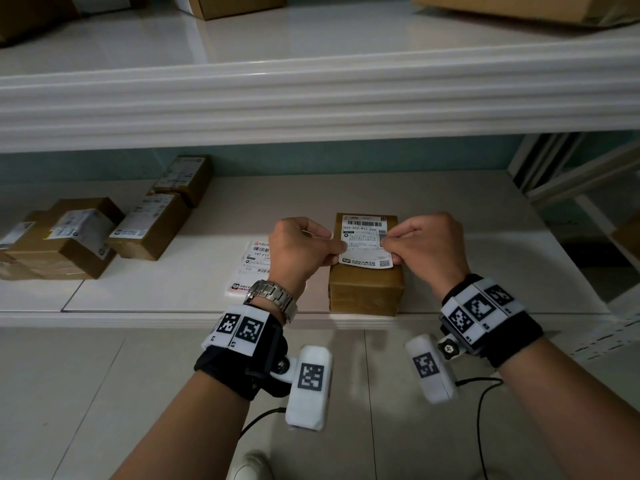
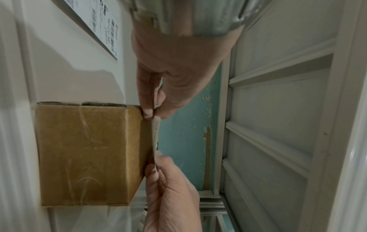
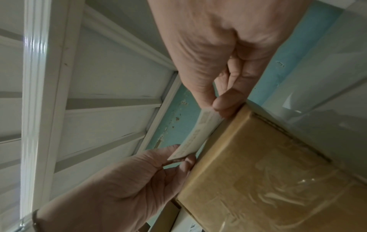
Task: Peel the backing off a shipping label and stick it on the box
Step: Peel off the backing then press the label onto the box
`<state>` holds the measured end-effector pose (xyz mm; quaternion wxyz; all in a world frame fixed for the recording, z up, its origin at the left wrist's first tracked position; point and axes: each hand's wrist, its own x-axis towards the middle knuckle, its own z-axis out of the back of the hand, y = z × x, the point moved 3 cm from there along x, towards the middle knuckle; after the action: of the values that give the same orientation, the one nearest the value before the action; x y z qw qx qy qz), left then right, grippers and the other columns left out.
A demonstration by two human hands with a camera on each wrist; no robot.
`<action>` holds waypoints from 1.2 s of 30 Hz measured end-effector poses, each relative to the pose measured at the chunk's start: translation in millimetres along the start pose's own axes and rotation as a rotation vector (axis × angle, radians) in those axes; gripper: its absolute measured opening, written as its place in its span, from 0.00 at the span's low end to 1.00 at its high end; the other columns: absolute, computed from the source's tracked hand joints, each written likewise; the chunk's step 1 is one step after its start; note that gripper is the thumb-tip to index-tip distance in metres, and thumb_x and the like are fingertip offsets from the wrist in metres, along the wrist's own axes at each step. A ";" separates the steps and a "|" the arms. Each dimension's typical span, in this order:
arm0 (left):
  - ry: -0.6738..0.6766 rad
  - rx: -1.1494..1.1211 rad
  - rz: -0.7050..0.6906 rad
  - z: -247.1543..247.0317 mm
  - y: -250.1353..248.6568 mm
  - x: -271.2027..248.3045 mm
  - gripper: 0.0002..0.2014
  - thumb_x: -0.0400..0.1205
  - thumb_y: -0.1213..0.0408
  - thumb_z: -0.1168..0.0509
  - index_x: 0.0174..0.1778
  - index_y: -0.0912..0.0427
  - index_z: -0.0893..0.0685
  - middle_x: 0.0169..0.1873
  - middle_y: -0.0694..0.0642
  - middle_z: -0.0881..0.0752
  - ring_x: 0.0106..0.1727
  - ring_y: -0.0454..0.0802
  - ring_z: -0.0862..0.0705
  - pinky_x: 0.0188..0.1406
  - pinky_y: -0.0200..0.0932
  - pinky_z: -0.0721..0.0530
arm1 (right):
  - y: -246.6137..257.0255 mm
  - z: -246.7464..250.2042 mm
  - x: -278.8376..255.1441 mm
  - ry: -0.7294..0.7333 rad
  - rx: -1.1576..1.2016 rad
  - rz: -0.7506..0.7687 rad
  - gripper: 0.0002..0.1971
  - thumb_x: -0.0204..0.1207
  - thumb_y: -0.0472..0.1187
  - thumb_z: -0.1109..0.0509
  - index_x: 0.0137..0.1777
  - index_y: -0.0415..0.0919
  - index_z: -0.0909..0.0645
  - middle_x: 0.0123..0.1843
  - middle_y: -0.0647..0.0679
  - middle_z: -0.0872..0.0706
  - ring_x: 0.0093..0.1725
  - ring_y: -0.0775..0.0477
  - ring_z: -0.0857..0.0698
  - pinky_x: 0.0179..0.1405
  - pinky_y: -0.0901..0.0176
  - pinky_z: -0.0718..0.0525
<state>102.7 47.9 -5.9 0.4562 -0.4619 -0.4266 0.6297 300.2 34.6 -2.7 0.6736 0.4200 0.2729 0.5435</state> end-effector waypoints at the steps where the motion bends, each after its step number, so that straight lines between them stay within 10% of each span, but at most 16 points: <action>1: 0.002 0.005 0.003 -0.4 0.0 0.2 0.13 0.71 0.76 0.18 0.46 0.69 0.14 0.39 0.62 0.07 0.38 0.56 0.05 0.31 0.39 0.07 | 0.1 0.0 0.0 -0.002 -0.005 0.001 0.05 0.66 0.30 0.18 0.40 0.36 0.08 0.29 0.44 0.08 0.24 0.55 0.09 0.27 0.66 0.12; 23: 0.010 0.007 0.018 -2.7 1.8 3.1 0.16 0.71 0.71 0.16 0.48 0.72 0.14 0.43 0.66 0.06 0.41 0.61 0.05 0.30 0.38 0.09 | 4.4 -4.0 -2.0 0.003 -0.095 0.061 0.06 0.65 0.33 0.15 0.40 0.38 0.09 0.37 0.44 0.06 0.26 0.52 0.09 0.26 0.60 0.09; 29: -0.009 -0.002 0.032 -3.9 2.7 4.6 0.16 0.71 0.72 0.17 0.49 0.72 0.14 0.42 0.65 0.07 0.33 0.54 0.09 0.29 0.36 0.10 | 4.6 -4.5 -2.4 0.009 -0.076 0.050 0.05 0.66 0.33 0.16 0.40 0.37 0.09 0.37 0.43 0.06 0.24 0.59 0.12 0.20 0.72 0.18; 36: 0.000 0.004 0.021 -3.9 1.9 4.5 0.14 0.71 0.73 0.17 0.43 0.64 0.17 0.40 0.62 0.08 0.35 0.54 0.08 0.29 0.36 0.10 | 3.4 -4.3 -1.4 0.011 -0.115 0.070 0.07 0.65 0.33 0.15 0.41 0.37 0.09 0.39 0.42 0.05 0.31 0.50 0.07 0.31 0.55 0.07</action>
<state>105.5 52.2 -9.4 0.4507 -0.4651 -0.4205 0.6353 294.6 34.6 -2.0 0.6759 0.3870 0.2301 0.5835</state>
